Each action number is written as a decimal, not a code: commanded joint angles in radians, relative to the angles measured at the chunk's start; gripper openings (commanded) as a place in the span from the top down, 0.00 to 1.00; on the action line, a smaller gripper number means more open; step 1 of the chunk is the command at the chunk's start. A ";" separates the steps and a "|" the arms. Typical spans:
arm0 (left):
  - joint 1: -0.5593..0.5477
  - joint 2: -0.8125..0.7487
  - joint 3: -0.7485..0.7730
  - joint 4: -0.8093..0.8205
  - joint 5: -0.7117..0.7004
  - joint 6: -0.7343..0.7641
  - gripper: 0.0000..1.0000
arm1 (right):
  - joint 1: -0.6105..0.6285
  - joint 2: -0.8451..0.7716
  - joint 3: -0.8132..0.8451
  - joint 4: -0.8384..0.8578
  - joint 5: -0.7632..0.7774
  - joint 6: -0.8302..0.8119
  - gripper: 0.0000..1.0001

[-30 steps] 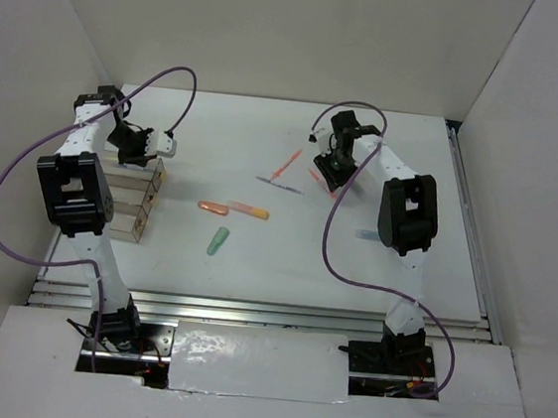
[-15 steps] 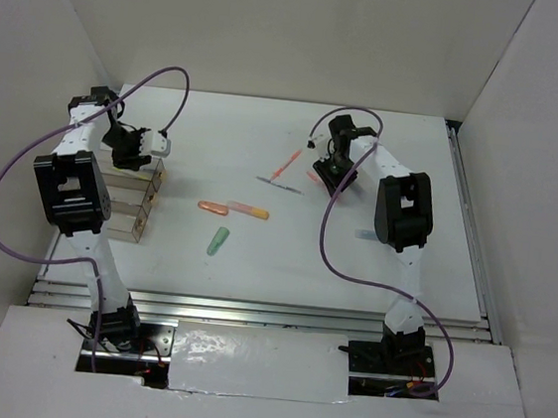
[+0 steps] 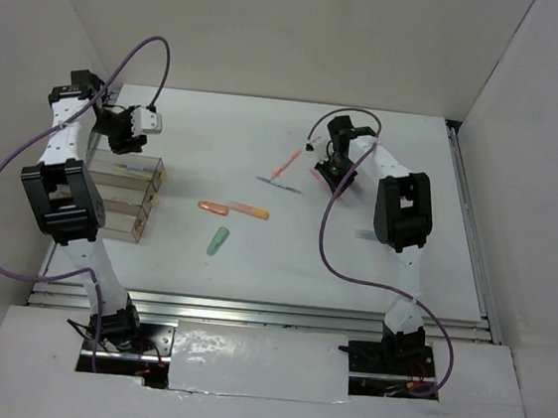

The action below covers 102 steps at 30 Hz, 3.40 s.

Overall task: Sort the stationery into containers
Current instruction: Place the pen in the storage box, then pick up the pen from the center of the board, then place the pen in the storage box.

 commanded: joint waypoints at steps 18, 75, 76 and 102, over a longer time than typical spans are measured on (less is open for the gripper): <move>-0.484 -0.763 -0.783 0.680 0.188 -0.134 0.38 | 0.217 -0.207 0.166 -0.318 -0.484 0.092 1.00; 0.005 -0.209 -0.282 0.021 -0.109 0.403 0.88 | 0.134 -0.048 0.190 -0.019 -0.058 -0.037 0.54; 0.015 -0.178 -0.276 0.050 -0.120 0.397 0.88 | 0.128 -0.040 0.186 -0.015 -0.055 -0.045 0.54; 0.098 -0.008 -0.208 0.185 -0.208 0.388 0.52 | 0.119 0.043 0.250 -0.042 -0.096 -0.154 0.56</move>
